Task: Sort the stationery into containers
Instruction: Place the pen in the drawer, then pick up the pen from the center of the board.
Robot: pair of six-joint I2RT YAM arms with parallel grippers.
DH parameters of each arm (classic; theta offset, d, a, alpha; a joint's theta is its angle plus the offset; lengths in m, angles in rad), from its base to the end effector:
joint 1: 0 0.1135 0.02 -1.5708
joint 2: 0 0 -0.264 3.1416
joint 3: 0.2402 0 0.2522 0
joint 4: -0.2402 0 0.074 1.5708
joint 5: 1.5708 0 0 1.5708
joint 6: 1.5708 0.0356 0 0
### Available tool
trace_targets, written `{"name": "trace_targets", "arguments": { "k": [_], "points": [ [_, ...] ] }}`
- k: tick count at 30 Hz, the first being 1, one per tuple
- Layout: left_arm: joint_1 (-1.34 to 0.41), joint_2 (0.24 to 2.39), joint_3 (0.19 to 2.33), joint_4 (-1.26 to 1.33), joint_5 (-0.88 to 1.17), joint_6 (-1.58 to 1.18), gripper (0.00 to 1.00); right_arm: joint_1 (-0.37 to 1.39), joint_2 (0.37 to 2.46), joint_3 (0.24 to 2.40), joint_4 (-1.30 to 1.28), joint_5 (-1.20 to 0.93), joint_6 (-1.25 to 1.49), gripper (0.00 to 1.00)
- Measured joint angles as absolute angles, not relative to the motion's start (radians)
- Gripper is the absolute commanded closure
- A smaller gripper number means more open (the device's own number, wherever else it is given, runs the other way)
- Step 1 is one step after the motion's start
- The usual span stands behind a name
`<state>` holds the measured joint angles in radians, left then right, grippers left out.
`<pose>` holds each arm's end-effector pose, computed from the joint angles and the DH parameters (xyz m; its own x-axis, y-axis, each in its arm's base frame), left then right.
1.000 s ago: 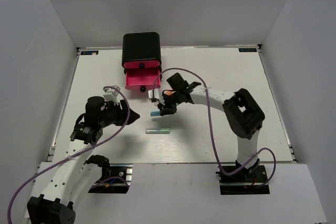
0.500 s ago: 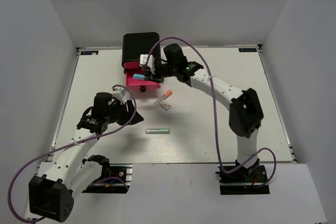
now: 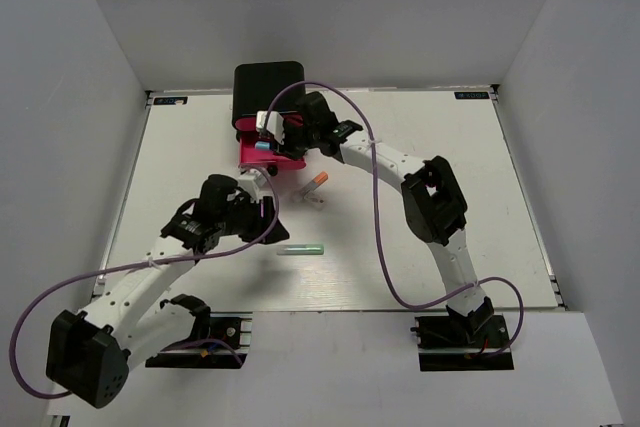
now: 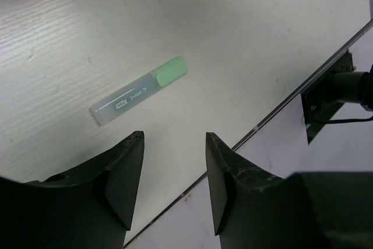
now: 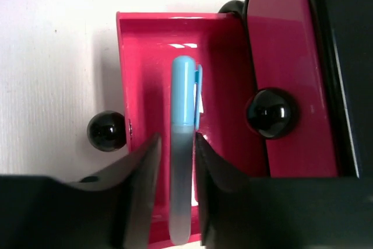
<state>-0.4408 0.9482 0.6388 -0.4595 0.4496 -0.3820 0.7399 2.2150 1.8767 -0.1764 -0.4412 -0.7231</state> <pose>0.1687 -0.0967 0.2368 -0.8321 0.0213 -0.5542 0.3843 0.7428 -0.5483 0.3752 0.3631 0.2476 0.3125 -0.5249 -0.7917 -0.9035 0.0932 -0.4184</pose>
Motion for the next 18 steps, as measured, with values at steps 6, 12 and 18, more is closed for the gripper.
{"name": "trace_targets", "arguments": {
  "k": [6,12,18],
  "points": [
    [-0.531,1.063,0.664,-0.441,0.414,-0.36,0.39,0.731,2.208,1.879,-0.167,-0.443,-0.707,0.6],
    [-0.604,1.157,0.712,-0.436,0.367,-0.268,0.33,0.672,2.118,1.857,-0.165,-0.464,-0.615,0.6],
    [-0.667,1.265,0.759,-0.426,0.343,-0.131,0.21,0.516,1.913,1.654,-0.134,-0.486,-0.545,0.59]
  ]
}}
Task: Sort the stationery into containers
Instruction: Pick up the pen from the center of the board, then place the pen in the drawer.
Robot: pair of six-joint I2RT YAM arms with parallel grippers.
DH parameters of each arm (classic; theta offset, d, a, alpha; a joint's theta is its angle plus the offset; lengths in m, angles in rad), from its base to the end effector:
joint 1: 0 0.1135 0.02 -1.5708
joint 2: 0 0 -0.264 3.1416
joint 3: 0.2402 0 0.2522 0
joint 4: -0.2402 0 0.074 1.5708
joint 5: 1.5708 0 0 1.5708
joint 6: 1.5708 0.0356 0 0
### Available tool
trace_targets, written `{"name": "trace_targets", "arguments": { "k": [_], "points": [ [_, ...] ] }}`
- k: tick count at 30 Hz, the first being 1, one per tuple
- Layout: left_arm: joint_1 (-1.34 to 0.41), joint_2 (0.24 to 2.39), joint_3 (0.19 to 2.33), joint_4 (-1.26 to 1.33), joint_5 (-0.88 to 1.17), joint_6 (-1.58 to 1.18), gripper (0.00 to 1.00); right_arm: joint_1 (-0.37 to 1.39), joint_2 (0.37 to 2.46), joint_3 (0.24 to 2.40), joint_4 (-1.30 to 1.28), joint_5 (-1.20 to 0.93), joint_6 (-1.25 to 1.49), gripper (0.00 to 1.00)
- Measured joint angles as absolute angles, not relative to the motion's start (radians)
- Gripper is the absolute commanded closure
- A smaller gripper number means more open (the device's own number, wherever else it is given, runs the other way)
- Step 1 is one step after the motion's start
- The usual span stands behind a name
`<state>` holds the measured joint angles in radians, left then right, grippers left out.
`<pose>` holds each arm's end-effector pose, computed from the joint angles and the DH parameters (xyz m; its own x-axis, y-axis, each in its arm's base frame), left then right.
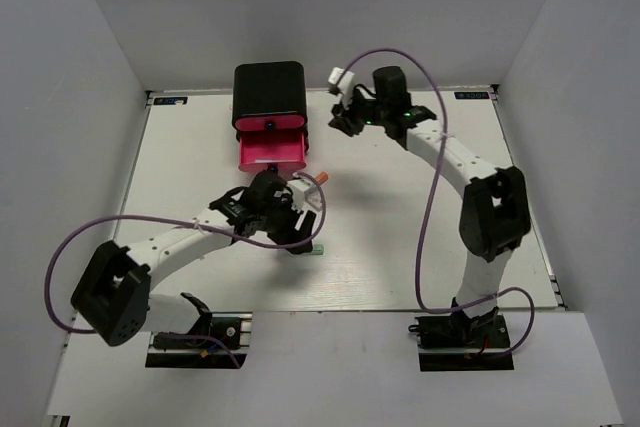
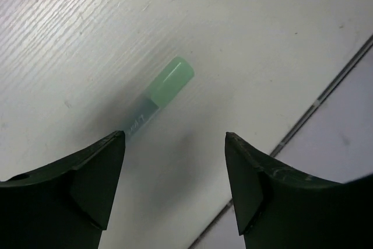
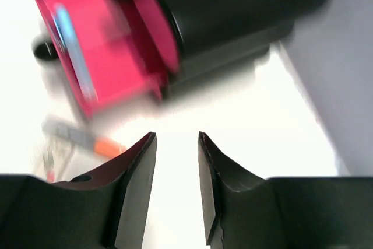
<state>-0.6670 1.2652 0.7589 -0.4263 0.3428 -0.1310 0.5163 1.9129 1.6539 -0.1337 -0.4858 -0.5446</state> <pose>0.1874 -0.1628 0.2126 -0.7223 0.4121 -0.5554 0.6512 0.6757 -0.3455 0.3902 0.2406 0.3171 0.1359 -0.4497 -0.8828 -0.8667 0.3778 -0.3258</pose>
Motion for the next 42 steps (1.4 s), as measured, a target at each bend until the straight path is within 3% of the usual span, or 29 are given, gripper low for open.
{"name": "trace_targets", "arguments": {
  "k": [6,13,18,20,21,26,28,30,35,42],
  "points": [
    [-0.732,1.429,0.816,-0.417,0.277,-0.008,0.12,0.373,1.77,1.416,-0.121,-0.526,-0.495,0.57],
    [-0.778,1.541,0.851,-0.403,0.155,0.075,0.11,0.342,1.659,1.215,-0.113,-0.587,-0.469,0.56],
    [-0.814,1.589,0.854,-0.392,0.093,0.102,0.22,0.336,1.612,1.159,-0.094,-0.613,-0.45,0.55],
    [-0.836,1.591,0.854,-0.391,0.066,0.11,0.37,0.334,1.599,1.15,-0.084,-0.618,-0.443,0.55],
    [-0.842,1.591,0.854,-0.391,0.057,0.108,0.37,0.328,1.594,1.148,-0.08,-0.622,-0.439,0.55],
    [-0.873,1.589,0.849,-0.389,0.019,0.096,0.71,0.314,1.58,1.131,-0.048,-0.637,-0.423,0.55],
    [-0.878,1.582,0.847,-0.389,0.008,0.082,0.79,0.308,1.574,1.115,-0.045,-0.64,-0.421,0.55],
    [-0.872,1.567,0.843,-0.388,0.007,0.053,0.81,0.307,1.569,1.098,-0.043,-0.641,-0.422,0.55],
    [-0.839,1.48,0.841,-0.372,-0.03,-0.017,1.0,0.306,1.539,1.04,-0.043,-0.643,-0.447,0.55],
    [-0.726,1.463,1.019,-0.369,-0.121,-0.053,1.0,0.303,1.492,0.963,-0.019,-0.645,-0.496,0.55]
  ]
}}
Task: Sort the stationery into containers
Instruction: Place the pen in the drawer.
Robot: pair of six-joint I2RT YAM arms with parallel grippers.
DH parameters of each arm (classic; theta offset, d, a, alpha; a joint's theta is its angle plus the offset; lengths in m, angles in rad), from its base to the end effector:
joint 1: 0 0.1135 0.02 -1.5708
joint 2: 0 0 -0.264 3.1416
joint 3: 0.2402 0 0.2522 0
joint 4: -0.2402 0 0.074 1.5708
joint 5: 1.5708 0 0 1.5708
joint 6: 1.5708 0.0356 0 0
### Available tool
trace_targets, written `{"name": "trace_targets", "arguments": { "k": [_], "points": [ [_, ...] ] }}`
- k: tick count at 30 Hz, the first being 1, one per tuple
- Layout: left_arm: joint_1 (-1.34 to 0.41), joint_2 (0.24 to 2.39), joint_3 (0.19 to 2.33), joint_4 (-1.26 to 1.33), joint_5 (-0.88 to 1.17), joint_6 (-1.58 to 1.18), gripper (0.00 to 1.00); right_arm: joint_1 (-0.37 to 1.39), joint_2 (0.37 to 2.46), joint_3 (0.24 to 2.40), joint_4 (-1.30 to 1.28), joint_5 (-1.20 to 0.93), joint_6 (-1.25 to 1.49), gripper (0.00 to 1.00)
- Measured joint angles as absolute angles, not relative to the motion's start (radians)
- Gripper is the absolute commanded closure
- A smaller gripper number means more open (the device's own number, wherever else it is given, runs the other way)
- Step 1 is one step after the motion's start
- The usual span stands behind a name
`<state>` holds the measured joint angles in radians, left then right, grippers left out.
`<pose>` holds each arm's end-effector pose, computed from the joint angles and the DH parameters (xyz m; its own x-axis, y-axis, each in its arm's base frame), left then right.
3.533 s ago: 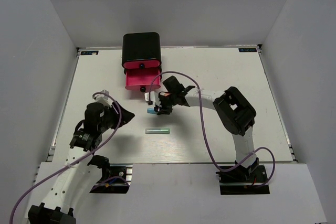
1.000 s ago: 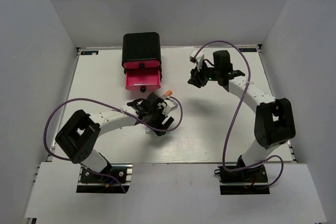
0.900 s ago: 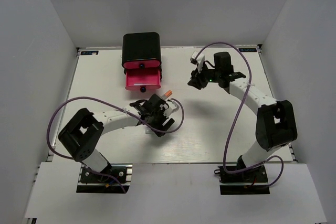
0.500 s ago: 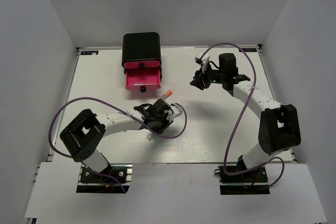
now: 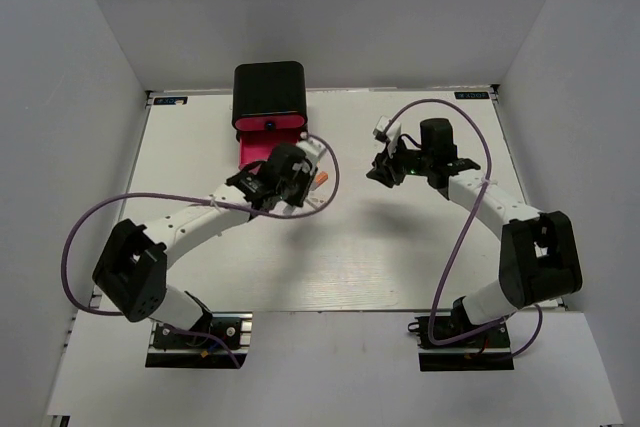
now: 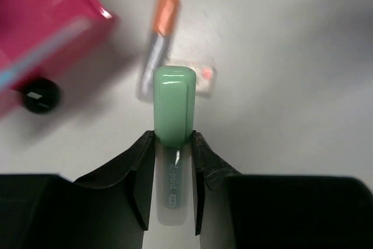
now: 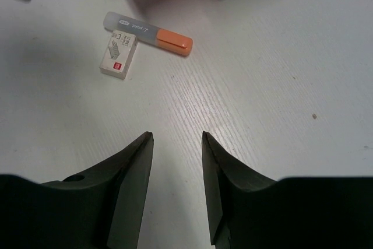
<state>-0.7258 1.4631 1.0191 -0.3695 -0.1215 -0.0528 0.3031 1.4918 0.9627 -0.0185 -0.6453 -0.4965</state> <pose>0.2375 -0.2050 0.2455 -0.5743 0.4396 -0.6907 0.5671 0.8221 0.0517 0.3070 0.1184 0.2515 -0.0899 -0.4268 -0.8998 -0.8773 0.4617 -0.1314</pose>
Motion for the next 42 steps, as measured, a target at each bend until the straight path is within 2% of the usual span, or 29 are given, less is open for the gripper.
{"name": "trace_targets", "arguments": {
  "k": [5,10,18,24,31,40,41,42],
  "points": [
    [-0.622,1.491,1.206,-0.378,-0.183,-0.163,1.0,0.303,1.475,0.936,0.007,-0.652,-0.509,0.55],
    [-0.567,1.515,1.313,-0.422,-0.244,-0.455,1.0,0.302,1.461,0.91,0.027,-0.654,-0.513,0.55],
    [-0.529,1.524,1.358,-0.636,-0.338,-1.034,1.0,0.3,1.446,0.886,0.039,-0.656,-0.513,0.55],
    [-0.493,1.459,1.261,-0.649,-0.408,-1.413,1.0,0.295,1.446,0.886,0.056,-0.659,-0.511,0.55],
    [-0.438,1.523,1.25,-0.611,-0.423,-1.612,1.0,0.295,1.444,0.885,0.055,-0.659,-0.509,0.55],
    [-0.405,1.697,1.335,-0.572,-0.422,-1.685,1.0,0.294,1.406,0.844,0.055,-0.659,-0.519,0.55],
    [-0.4,1.705,1.336,-0.564,-0.422,-1.688,0.85,0.294,1.404,0.838,0.055,-0.659,-0.522,0.55],
    [-0.396,1.709,1.336,-0.56,-0.422,-1.69,0.76,0.294,1.401,0.833,0.054,-0.659,-0.525,0.55]
  ]
}}
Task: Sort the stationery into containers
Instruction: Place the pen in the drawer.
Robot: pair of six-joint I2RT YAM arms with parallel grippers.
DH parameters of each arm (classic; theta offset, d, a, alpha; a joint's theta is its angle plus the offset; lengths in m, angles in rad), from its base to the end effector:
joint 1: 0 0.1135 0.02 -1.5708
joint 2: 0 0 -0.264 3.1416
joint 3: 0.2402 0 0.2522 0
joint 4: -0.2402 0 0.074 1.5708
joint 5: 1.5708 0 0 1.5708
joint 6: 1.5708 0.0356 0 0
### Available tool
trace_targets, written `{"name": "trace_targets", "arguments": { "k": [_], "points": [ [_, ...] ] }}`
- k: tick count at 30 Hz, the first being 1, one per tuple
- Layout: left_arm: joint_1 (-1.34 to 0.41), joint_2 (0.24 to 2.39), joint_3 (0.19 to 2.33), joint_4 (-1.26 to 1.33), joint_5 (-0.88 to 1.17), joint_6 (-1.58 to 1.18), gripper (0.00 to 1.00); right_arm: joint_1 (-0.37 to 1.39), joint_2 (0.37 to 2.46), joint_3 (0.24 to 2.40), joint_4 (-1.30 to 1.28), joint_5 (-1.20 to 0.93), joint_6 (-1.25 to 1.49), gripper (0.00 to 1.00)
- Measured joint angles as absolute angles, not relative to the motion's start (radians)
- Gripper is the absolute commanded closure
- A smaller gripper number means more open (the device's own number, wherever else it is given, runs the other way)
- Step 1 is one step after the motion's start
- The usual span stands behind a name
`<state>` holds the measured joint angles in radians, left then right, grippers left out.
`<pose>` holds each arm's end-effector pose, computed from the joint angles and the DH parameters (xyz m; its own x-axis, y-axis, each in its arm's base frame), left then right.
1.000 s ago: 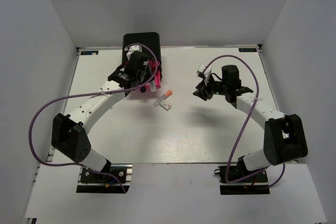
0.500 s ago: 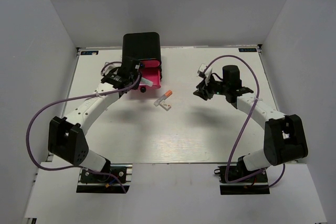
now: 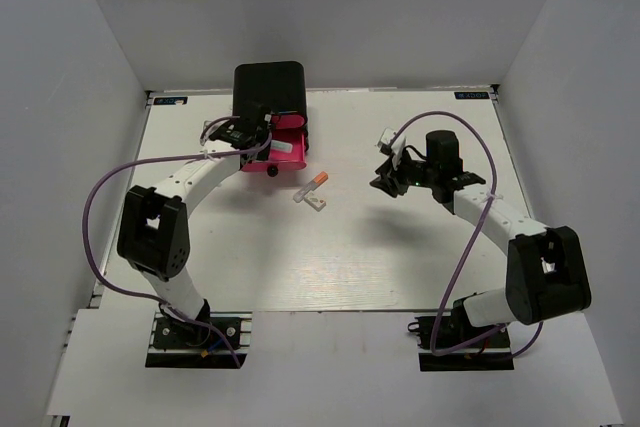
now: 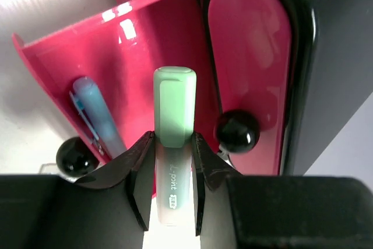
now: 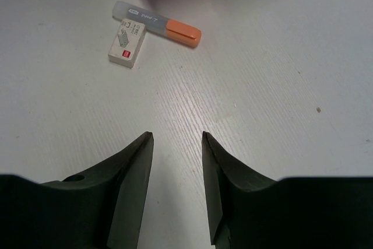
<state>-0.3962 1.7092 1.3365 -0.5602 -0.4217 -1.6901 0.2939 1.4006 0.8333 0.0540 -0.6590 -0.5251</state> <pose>0.3468 -0.1293 0.2561 -0.0381 -0.9660 -0.2556 -0.7510 0.1965 -0.6304 0.2838 0.1087 0.2425 -0.0359 -0.4250 -0.9045 -0.8755 0.4498 -0.1765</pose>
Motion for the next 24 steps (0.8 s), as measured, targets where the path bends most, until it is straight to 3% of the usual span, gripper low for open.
{"name": "trace_targets", "arguments": {
  "k": [2,4,7,10,14,15,17,19,20,21,24],
  "points": [
    [-0.39,1.712,1.336,-0.554,-0.422,-1.693,0.69,0.294,1.398,0.826,0.054,-0.659,-0.531,0.53],
    [-0.387,1.711,1.336,-0.549,-0.422,-1.695,0.53,0.294,1.398,0.82,0.052,-0.659,-0.54,0.52],
    [-0.384,1.711,1.336,-0.545,-0.42,-1.699,0.42,0.294,1.398,0.82,0.05,-0.662,-0.558,0.47],
    [-0.384,1.711,1.334,-0.548,-0.418,-1.695,0.34,0.294,1.398,0.821,0.047,-0.671,-0.574,0.42],
    [-0.383,1.705,1.334,-0.537,-0.415,-1.685,0.32,0.295,1.414,0.83,0.03,-0.702,-0.644,0.37],
    [-0.383,1.702,1.334,-0.533,-0.414,-1.681,0.32,0.295,1.422,0.833,0.018,-0.716,-0.677,0.29],
    [-0.382,1.688,1.334,-0.516,-0.402,-1.664,0.38,0.295,1.441,0.842,-0.01,-0.743,-0.76,0.23],
    [-0.383,1.662,1.334,-0.498,-0.386,-1.629,0.45,0.297,1.482,0.87,-0.06,-0.79,-0.902,0.23],
    [-0.384,1.643,1.334,-0.49,-0.378,-1.602,0.59,0.298,1.509,0.892,-0.091,-0.805,-0.981,0.23],
    [-0.385,1.62,1.332,-0.483,-0.371,-1.579,0.66,0.302,1.547,0.922,-0.13,-0.818,-1.056,0.23],
    [-0.388,1.512,1.294,-0.461,-0.347,-1.494,0.78,0.319,1.691,1.067,-0.252,-0.84,-1.266,0.26]
  ]
}}
